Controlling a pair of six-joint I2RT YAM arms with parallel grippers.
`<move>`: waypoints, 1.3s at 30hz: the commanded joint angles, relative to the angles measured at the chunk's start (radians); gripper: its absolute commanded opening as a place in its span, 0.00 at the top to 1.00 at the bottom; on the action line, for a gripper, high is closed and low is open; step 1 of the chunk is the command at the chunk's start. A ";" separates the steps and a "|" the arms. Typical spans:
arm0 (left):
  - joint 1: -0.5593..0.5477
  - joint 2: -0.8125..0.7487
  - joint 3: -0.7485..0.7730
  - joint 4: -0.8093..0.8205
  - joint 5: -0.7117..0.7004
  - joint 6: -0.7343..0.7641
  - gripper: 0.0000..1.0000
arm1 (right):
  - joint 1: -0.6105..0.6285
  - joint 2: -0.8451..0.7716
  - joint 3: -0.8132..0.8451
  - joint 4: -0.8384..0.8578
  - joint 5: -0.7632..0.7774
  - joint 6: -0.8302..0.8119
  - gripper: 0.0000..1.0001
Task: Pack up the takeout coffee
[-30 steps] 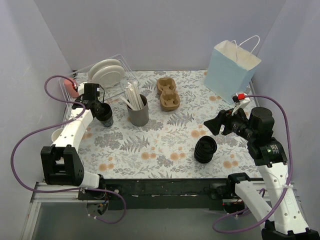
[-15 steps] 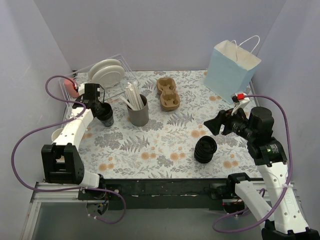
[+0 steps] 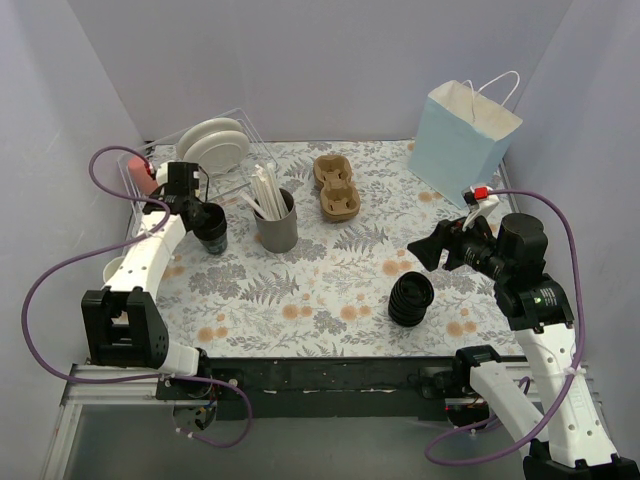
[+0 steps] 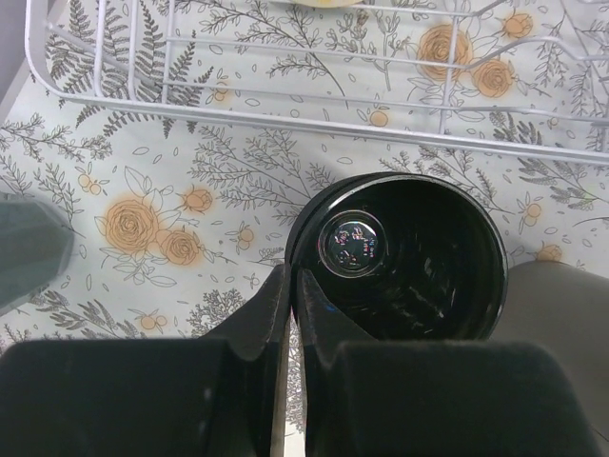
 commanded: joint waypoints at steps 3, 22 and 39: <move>0.003 -0.019 0.067 -0.028 0.019 0.000 1.00 | 0.004 0.000 0.018 0.003 0.001 -0.004 0.28; 0.003 -0.026 0.057 -0.051 0.036 -0.003 1.00 | 0.004 -0.017 0.025 -0.013 0.007 -0.009 0.27; 0.003 -0.002 0.000 -0.024 0.005 -0.007 0.69 | 0.004 -0.020 0.039 -0.028 0.007 -0.015 0.27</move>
